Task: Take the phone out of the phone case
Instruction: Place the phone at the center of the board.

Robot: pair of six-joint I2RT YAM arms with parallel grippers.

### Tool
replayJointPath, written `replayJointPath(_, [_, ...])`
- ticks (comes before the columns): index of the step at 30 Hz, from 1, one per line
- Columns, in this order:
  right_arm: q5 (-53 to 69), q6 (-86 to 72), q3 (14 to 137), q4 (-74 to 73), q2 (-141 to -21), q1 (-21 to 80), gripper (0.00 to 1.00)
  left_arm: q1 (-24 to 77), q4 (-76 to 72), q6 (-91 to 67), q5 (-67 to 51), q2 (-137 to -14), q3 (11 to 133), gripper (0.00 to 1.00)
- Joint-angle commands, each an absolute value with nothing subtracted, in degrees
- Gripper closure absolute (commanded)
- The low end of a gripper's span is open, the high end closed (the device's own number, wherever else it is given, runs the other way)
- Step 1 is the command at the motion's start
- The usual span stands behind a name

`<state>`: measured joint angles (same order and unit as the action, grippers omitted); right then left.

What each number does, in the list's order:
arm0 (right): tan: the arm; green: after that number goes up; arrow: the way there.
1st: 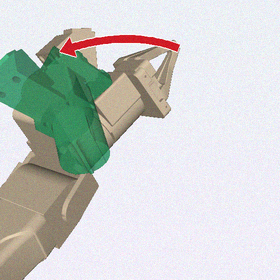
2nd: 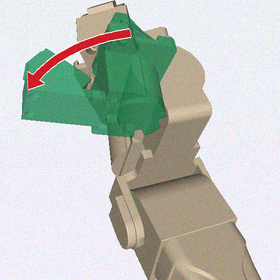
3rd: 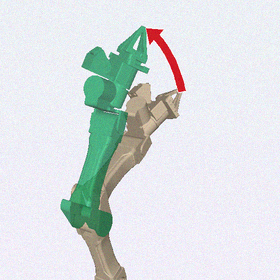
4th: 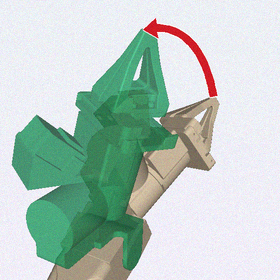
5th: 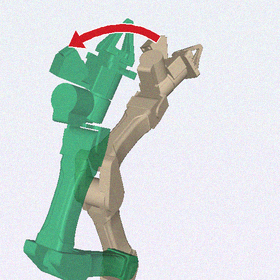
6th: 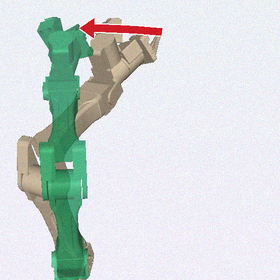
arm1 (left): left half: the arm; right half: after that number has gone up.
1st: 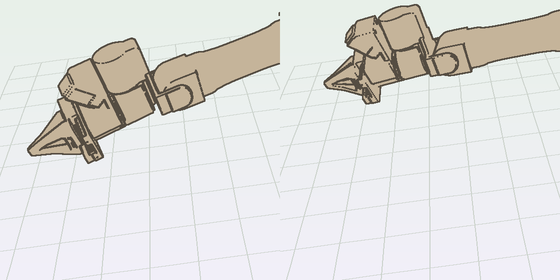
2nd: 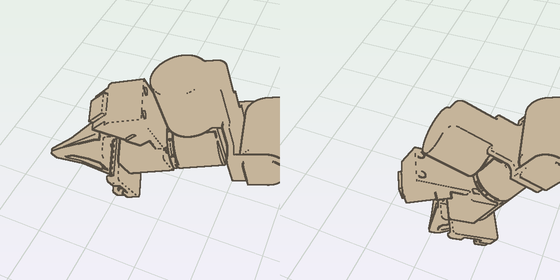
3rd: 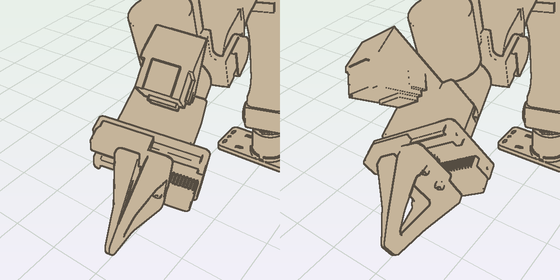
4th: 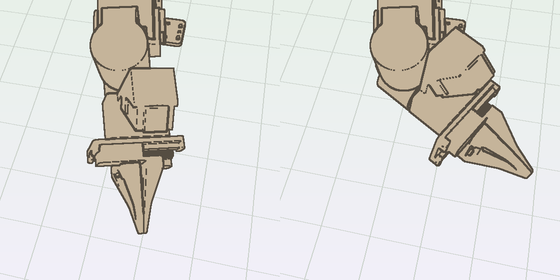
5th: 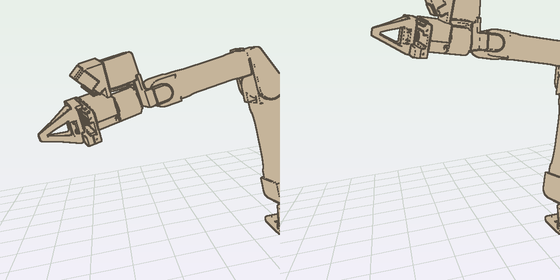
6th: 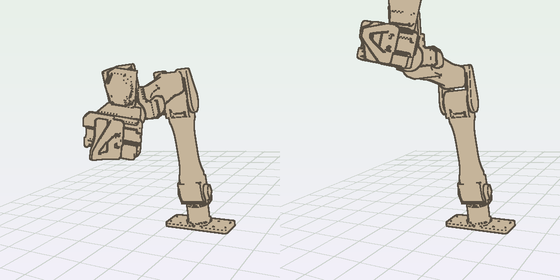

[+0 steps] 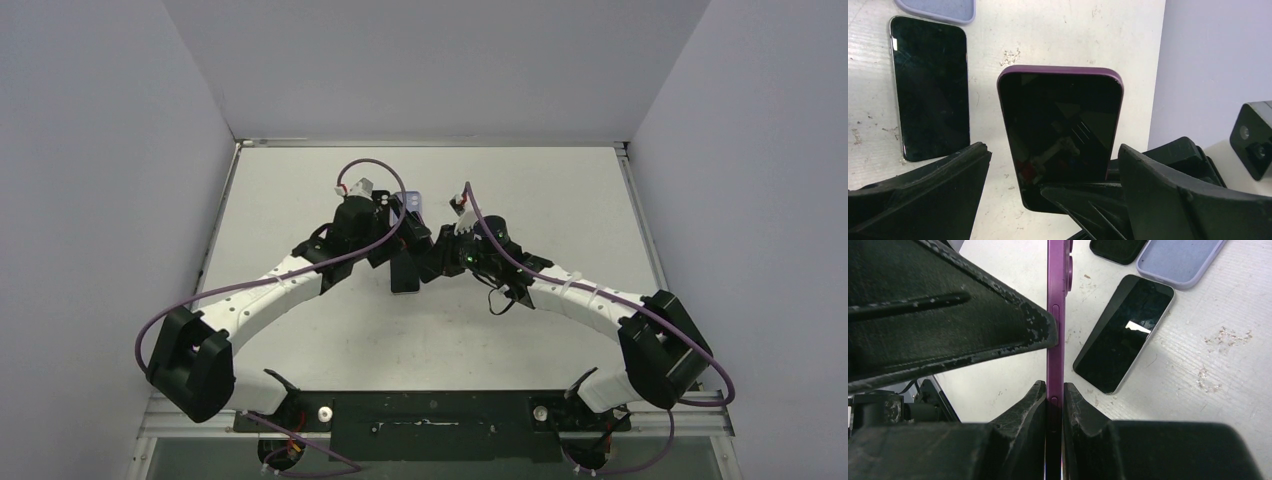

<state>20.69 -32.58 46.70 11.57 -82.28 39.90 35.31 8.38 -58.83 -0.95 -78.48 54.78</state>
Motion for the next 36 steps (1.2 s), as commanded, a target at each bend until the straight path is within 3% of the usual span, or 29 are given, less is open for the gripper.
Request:
replayJointPath(1, [19.5,-32.4,48.4,18.1,-78.9,40.6,1.00,35.8,5.1,-60.7,0.0,-78.5,54.2,0.03])
replayJointPath(5, [20.1,-32.9,47.5,19.5,-79.1,41.0,1.00,36.0,2.1,-61.8,0.0,-78.7,53.2,0.07])
replayJointPath(11, [20.8,-33.4,46.8,20.6,-79.2,41.0,1.00,36.0,-2.5,-63.1,-1.9,-79.3,51.9,0.23])
replayJointPath(13, [20.9,-33.4,46.8,20.6,-79.3,41.0,1.00,35.9,-3.1,-62.7,-1.9,-79.2,51.8,0.33])
replayJointPath(17, [21.0,-33.2,46.8,20.4,-79.5,41.0,0.98,35.8,-1.5,-60.9,-0.5,-78.8,52.0,0.65])
replayJointPath(19, [21.1,-33.2,46.9,20.1,-79.6,41.0,0.87,35.6,-0.8,-59.7,1.2,-78.2,51.8,0.79])
replayJointPath(21, [20.9,-33.2,46.8,19.9,-79.6,41.0,0.70,35.2,-0.1,-58.0,2.2,-77.6,51.9,0.88])
replayJointPath(23, [20.6,-33.0,46.7,19.4,-79.3,41.0,0.52,34.4,3.5,-55.6,3.3,-77.1,52.5,0.95])
replayJointPath(26, [19.6,-32.2,46.4,18.1,-78.4,40.8,0.34,32.4,7.3,-51.2,4.3,-76.6,53.5,1.00])
replayJointPath(29, [19.2,-31.2,46.2,16.2,-77.5,40.3,0.23,29.4,12.1,-46.1,5.2,-76.7,55.0,1.00])
replayJointPath(36, [17.7,-30.3,43.2,11.7,-74.0,36.0,0.11,24.0,24.4,-31.3,6.9,-82.7,60.4,1.00])
